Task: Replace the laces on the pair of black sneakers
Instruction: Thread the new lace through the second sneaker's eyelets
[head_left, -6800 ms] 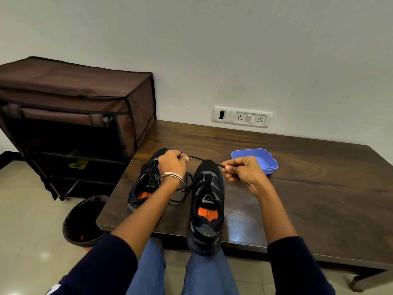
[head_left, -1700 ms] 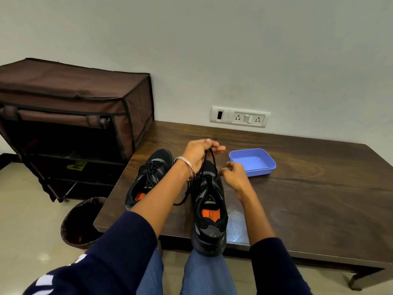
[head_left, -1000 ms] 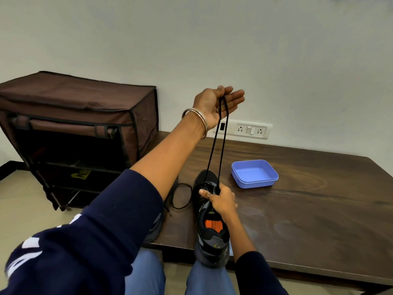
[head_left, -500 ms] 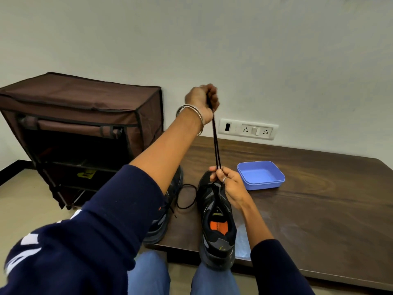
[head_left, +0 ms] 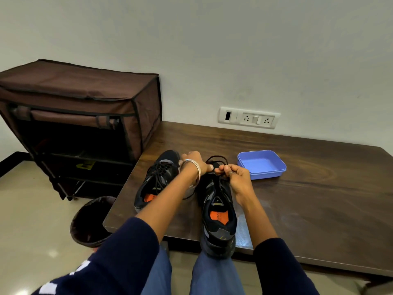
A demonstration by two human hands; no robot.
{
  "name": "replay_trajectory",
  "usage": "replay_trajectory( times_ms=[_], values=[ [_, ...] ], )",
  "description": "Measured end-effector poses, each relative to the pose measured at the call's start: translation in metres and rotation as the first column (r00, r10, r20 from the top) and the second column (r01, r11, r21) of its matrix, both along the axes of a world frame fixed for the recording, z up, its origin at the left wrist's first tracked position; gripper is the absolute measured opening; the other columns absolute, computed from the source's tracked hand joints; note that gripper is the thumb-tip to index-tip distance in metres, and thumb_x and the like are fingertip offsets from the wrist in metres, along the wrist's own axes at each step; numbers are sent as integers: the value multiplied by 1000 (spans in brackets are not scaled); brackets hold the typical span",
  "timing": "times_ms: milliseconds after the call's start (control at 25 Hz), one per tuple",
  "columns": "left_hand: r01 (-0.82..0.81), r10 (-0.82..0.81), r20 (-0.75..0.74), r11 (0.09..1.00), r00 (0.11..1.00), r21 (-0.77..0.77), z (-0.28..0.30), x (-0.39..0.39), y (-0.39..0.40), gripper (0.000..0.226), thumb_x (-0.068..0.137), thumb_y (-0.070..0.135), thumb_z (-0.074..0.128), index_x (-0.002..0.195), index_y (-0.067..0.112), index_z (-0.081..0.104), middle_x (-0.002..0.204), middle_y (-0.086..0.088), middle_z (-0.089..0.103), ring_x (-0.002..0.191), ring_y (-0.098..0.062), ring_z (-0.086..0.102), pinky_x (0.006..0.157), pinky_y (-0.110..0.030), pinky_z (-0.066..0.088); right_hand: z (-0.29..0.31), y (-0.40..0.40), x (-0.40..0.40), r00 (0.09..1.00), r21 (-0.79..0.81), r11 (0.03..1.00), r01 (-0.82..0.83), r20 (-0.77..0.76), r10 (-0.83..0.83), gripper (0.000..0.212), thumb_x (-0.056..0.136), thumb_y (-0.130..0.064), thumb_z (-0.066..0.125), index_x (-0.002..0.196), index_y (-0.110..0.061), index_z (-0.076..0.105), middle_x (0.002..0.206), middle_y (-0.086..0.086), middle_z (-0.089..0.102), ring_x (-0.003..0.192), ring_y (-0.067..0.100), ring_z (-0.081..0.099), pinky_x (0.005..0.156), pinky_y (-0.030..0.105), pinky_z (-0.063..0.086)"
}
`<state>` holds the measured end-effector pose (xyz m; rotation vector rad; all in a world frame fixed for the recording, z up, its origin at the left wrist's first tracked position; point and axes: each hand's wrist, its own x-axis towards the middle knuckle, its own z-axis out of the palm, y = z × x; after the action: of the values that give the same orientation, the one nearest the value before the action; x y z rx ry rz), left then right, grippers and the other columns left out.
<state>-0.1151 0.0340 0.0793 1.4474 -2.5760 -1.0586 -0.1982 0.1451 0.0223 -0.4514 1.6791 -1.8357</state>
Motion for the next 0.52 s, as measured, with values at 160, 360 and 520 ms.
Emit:
replay_trajectory(
  times_ms=[160, 360, 520],
  values=[
    [68, -65, -93, 997, 993, 26, -42, -8, 18, 116, 70, 47, 79, 153, 12, 6, 157, -16, 16, 145, -36, 9, 116, -52, 20, 14, -8, -3, 1000, 68, 998, -18, 13, 17, 25, 99, -2, 47, 82, -2, 65, 90, 16, 70, 90, 28, 66, 88, 39, 55],
    [-1, 35, -261, 991, 965, 131, -80, -14, 27, 95, 70, 38, 81, 145, 12, 30, 151, -11, 31, 143, -33, 16, 111, -58, 26, 40, -19, -3, 984, 121, 993, 14, -176, 8, 29, 97, -1, 51, 75, -8, 67, 87, 15, 71, 87, 25, 69, 85, 36, 56],
    [12, 36, -267, 984, 963, 178, -86, -9, 31, 98, 83, 35, 72, 153, 9, 8, 161, -9, 6, 146, -32, -10, 116, -57, 12, 85, -28, -5, 956, 58, 998, 31, -293, -13, 25, 98, -5, 51, 80, -12, 66, 92, 13, 73, 80, 14, 71, 67, 17, 50]
  ],
)
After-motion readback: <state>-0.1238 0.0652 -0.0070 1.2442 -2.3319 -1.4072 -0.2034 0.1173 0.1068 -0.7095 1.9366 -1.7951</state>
